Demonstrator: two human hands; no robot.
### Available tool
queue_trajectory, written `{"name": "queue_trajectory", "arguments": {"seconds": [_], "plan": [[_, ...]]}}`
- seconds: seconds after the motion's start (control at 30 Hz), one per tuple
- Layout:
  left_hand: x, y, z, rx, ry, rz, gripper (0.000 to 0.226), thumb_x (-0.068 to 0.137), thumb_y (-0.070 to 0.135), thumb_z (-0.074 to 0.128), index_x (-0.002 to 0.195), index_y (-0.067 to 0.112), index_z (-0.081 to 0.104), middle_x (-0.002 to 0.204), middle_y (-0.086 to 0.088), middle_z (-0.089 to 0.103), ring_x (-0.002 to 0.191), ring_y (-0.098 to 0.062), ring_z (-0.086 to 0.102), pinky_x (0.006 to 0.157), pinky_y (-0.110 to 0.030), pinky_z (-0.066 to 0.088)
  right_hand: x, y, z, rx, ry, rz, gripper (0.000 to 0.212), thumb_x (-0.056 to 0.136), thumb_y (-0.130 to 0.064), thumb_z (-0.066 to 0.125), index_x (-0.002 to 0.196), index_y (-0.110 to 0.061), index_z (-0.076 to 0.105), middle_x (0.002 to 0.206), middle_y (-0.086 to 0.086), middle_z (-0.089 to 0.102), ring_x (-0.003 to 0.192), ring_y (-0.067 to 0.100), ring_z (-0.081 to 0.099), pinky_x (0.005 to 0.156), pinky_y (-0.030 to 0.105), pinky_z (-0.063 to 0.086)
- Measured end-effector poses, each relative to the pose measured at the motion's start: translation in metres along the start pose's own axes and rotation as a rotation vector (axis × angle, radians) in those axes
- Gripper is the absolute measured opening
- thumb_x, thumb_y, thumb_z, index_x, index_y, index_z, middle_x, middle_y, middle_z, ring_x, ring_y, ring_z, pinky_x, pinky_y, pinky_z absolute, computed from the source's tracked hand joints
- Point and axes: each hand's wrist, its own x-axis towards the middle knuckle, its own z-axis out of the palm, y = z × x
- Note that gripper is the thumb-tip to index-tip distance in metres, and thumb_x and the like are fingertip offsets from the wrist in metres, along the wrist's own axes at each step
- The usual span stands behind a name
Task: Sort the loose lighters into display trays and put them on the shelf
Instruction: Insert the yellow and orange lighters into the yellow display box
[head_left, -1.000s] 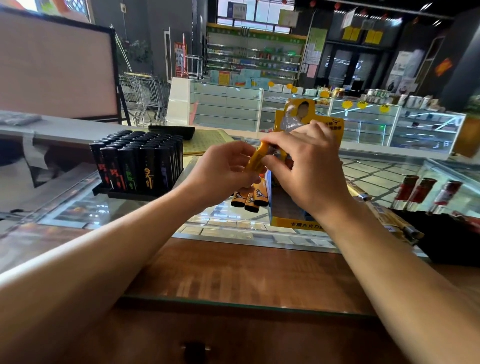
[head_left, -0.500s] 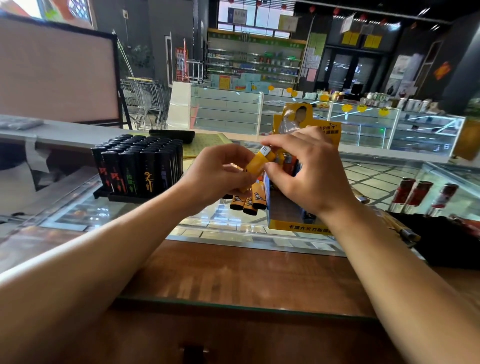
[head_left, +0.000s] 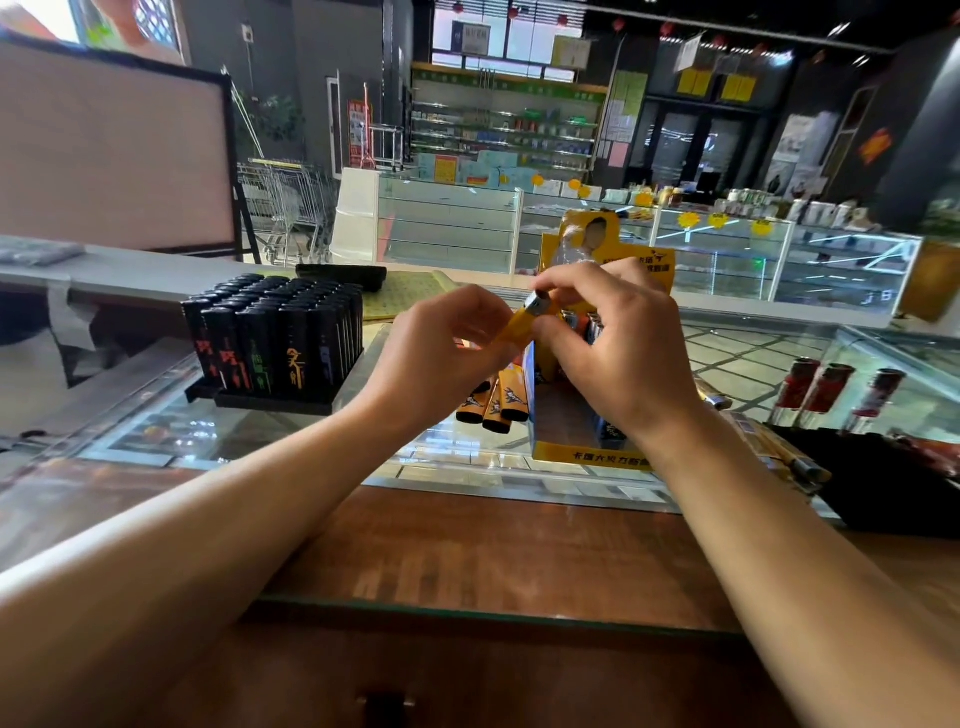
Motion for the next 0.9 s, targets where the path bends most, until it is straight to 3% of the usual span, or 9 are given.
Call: {"name": "queue_trajectory", "arguments": {"seconds": [0.13, 0.27, 0.4, 0.63, 0.9], "plan": [[-0.001, -0.002, -0.006, 0.194, 0.024, 0.026, 0.021, 0.082, 0.020, 0.077, 0.102, 0.018, 0.071, 0.092, 0.006, 0.072, 0.083, -0.007, 0.068, 0.082, -0.031, 0.058, 0.000, 0.002, -0.005, 0.013, 0.045, 0.024, 0.028, 0.080, -0.031, 0.070, 0.108, -0.025, 0.071, 0.092, -0.005, 0.055, 0.093, 0.028, 0.061, 0.081, 0.047, 0.053], [-0.002, -0.004, -0.012, 0.541, -0.074, 0.126, 0.045, 0.086, 0.036, 0.072, 0.128, 0.021, 0.063, 0.123, 0.002, 0.067, 0.111, -0.018, 0.062, 0.096, -0.037, 0.050, -0.001, 0.004, -0.006, -0.056, 0.069, 0.004, 0.024, 0.081, -0.026, 0.070, 0.104, -0.021, 0.071, 0.087, -0.004, 0.062, 0.092, 0.028, 0.058, 0.080, 0.047, 0.050], [-0.002, -0.003, -0.014, 0.702, -0.161, 0.188, 0.058, 0.089, 0.041, 0.067, 0.141, 0.020, 0.052, 0.147, 0.000, 0.050, 0.135, -0.024, 0.044, 0.108, -0.037, 0.036, -0.001, 0.007, -0.006, -0.131, 0.076, 0.001, 0.022, 0.081, -0.027, 0.068, 0.102, -0.019, 0.071, 0.085, 0.000, 0.069, 0.089, 0.027, 0.056, 0.082, 0.043, 0.046], [0.000, -0.009, -0.018, 0.855, -0.224, 0.246, 0.065, 0.091, 0.050, 0.060, 0.148, 0.024, 0.042, 0.157, 0.001, 0.036, 0.144, -0.021, 0.031, 0.112, -0.040, 0.035, 0.000, 0.010, -0.007, -0.243, 0.096, 0.049, 0.020, 0.082, -0.029, 0.068, 0.101, -0.022, 0.070, 0.082, 0.002, 0.068, 0.088, 0.027, 0.054, 0.080, 0.041, 0.043], [-0.005, -0.011, -0.019, 0.813, -0.215, 0.226, 0.069, 0.090, 0.051, 0.062, 0.149, 0.025, 0.039, 0.157, 0.001, 0.036, 0.144, -0.023, 0.031, 0.111, -0.044, 0.039, -0.002, 0.006, -0.003, -0.403, 0.015, 0.053, 0.023, 0.078, -0.020, 0.078, 0.100, -0.019, 0.072, 0.075, 0.003, 0.063, 0.087, 0.031, 0.056, 0.088, 0.042, 0.038]]}}
